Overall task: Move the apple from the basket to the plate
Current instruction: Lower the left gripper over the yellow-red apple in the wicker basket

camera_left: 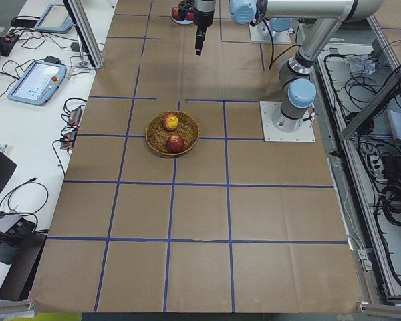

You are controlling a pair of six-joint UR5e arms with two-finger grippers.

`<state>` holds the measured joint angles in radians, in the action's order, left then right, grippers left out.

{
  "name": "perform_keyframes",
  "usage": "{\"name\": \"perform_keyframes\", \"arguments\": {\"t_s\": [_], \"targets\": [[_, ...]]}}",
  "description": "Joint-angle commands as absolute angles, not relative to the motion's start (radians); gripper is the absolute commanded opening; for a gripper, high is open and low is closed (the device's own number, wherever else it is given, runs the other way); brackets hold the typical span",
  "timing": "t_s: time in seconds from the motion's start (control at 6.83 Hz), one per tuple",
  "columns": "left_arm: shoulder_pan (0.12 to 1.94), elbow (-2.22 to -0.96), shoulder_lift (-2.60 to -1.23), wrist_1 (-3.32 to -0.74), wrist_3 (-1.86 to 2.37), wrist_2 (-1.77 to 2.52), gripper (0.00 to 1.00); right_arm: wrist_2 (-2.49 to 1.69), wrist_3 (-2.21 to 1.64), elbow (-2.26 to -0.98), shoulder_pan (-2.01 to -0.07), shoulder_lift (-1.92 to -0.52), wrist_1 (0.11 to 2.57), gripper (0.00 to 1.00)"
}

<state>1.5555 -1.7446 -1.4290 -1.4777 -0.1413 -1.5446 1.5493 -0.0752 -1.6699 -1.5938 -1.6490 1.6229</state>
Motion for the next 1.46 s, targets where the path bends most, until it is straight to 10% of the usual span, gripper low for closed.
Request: {"name": "perform_keyframes", "arguments": {"t_s": [0.0, 1.32], "targets": [[1.554, -1.750, -1.450, -1.486, -0.141, -1.548, 0.99, 1.549, -0.075, -1.671, -1.594, -1.649, 1.623, 1.00], [1.316, -1.779, -1.782, -1.185, -0.566, -1.560, 0.99, 1.549, -0.075, -1.671, -1.594, -1.651, 1.621, 1.00]]}}
